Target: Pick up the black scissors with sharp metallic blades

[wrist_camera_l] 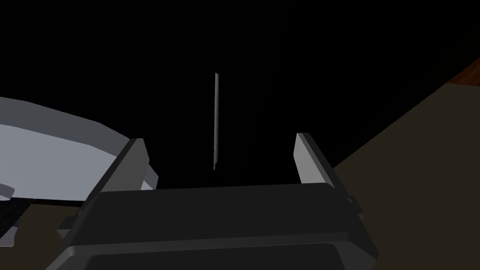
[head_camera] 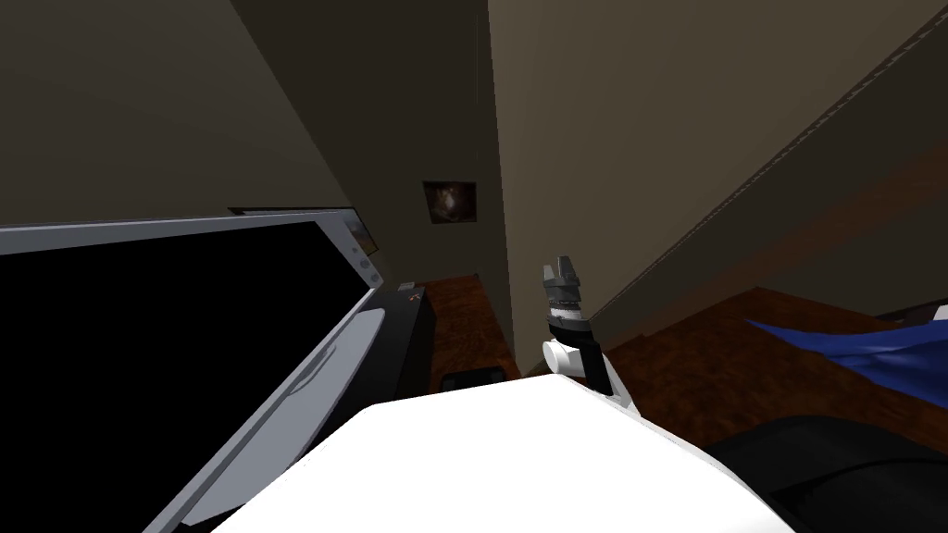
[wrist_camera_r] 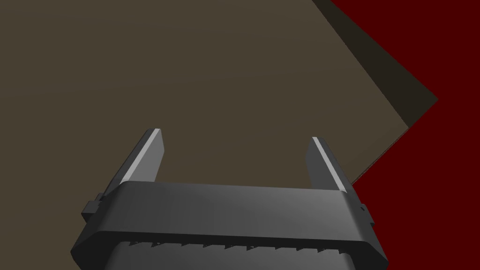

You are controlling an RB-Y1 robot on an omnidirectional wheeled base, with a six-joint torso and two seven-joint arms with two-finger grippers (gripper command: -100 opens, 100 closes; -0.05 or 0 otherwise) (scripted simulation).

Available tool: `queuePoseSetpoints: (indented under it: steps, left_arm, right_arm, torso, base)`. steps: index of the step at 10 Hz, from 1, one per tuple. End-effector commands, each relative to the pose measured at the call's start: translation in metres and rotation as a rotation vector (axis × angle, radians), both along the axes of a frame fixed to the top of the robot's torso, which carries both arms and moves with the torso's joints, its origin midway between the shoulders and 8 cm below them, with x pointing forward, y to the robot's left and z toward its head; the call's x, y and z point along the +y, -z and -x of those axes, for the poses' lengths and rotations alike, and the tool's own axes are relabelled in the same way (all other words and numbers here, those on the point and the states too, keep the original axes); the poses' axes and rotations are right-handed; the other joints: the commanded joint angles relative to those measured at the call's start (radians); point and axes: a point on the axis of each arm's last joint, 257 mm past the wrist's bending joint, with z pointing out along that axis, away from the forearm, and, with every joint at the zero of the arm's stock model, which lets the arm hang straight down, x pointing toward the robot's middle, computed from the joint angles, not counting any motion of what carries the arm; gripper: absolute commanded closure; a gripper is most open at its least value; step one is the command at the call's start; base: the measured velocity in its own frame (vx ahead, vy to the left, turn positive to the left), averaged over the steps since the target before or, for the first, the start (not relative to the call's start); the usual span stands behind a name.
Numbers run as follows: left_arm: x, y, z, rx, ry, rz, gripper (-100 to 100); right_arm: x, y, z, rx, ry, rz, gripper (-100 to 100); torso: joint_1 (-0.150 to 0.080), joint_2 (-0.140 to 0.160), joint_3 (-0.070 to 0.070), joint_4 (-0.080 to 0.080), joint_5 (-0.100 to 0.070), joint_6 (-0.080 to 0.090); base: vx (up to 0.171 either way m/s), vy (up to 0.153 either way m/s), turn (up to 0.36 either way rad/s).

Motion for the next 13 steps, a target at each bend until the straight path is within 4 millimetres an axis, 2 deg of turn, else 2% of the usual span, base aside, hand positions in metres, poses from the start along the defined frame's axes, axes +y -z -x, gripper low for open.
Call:
queuePoseSetpoints:
  steps: [1,2,4,5,6,7,8,13]
  left_arm:
    - [0.003,-0.001,0.016,0.043,0.001,0.0,-100]
    - [0.004,-0.002,0.035,0.1,0.001,0.002,-100]
    - [0.004,-0.002,0.035,0.1,0.001,0.002,-100]
    - [0.004,-0.002,0.042,0.119,0.001,0.003,-100]
    - [0.003,-0.002,0.039,0.11,-0.001,0.003,-100]
    - [0.004,-0.002,0.039,0.111,0.0,0.003,0]
    - [-0.002,0.004,0.039,0.112,0.0,0.001,-100]
    - [-0.02,0.02,0.038,0.115,0.002,0.004,-100]
  right_arm:
    - [0.0,0.0,0.0,0.0,0.0,0.0,0]
    - [0.0,0.0,0.0,0.0,0.0,0.0,0]
    - [0.0,0.0,0.0,0.0,0.0,0.0,0]
    - [0.0,0.0,0.0,0.0,0.0,0.0,0]
    - [0.0,0.0,0.0,0.0,0.0,0.0,0]
    - [0.0,0.0,0.0,0.0,0.0,0.0,0]
    - [0.0,0.0,0.0,0.0,0.0,0.0,0]
    - [0.0,0.0,0.0,0.0,0.0,0.0,0]
  torso:
    - [0.0,0.0,0.0,0.0,0.0,0.0]
    - [-0.001,0.001,0.001,0.0,0.0,0.0]
    - [0.003,0.001,0.001,0.0,0.001,0.0]
    - [-0.001,0.001,0.0,0.0,0.0,0.0]
    - [-0.002,0.001,0.001,0.0,0.0,0.0]
    - [-0.004,0.001,0.001,0.0,-0.001,0.0]
    - [-0.006,0.002,0.001,0.0,-0.001,0.0]
    - [-0.006,0.001,0.001,0.0,-0.001,0.0]
  base:
    - [0.013,0.077,-0.088]
    - [-0.006,0.14,-0.204]
    - [0.018,0.107,-0.04]
    - [0.016,0.05,-0.041]
    - [0.006,0.028,-0.017]
    - [0.001,0.006,0.002]
    - [-0.002,0.044,0.005]
    - [0.003,0.016,0.022]
